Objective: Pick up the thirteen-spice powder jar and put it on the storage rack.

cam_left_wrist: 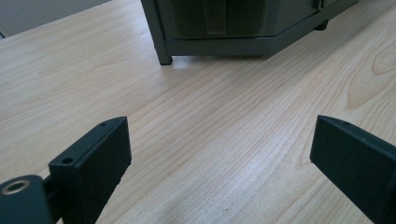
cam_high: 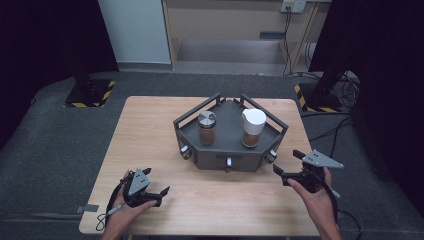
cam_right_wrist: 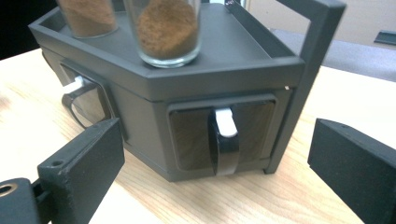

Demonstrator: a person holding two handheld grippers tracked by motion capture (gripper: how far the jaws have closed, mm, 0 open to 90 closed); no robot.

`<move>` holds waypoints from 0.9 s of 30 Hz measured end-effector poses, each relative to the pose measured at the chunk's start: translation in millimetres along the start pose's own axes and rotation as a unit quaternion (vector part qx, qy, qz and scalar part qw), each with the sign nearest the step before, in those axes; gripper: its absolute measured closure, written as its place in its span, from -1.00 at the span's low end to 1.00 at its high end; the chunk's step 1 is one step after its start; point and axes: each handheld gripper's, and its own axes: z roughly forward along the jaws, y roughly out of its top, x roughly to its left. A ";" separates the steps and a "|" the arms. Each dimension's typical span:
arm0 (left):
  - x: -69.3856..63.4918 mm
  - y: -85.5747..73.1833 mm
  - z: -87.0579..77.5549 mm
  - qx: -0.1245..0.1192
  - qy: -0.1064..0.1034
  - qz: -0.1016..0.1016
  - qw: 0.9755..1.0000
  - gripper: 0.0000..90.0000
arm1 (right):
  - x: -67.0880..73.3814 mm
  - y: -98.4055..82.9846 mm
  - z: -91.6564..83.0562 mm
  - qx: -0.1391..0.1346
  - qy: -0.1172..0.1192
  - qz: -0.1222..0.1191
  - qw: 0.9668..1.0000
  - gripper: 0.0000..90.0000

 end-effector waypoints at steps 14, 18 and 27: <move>-0.1 -0.1 -1.3 -0.002 0.001 -0.002 1.000 -0.90 | 1.6 -23.9 -0.7 0.003 -0.034 0.016 0.999 -0.95; -0.2 -0.2 -1.2 -0.002 0.001 -0.003 1.000 -0.90 | 1.1 -30.9 -0.9 0.002 -0.038 0.023 0.999 -0.95; -0.7 -0.4 -1.1 -0.002 0.001 -0.003 1.000 -0.90 | 0.9 -44.0 -1.6 0.005 -0.043 0.034 0.998 -0.94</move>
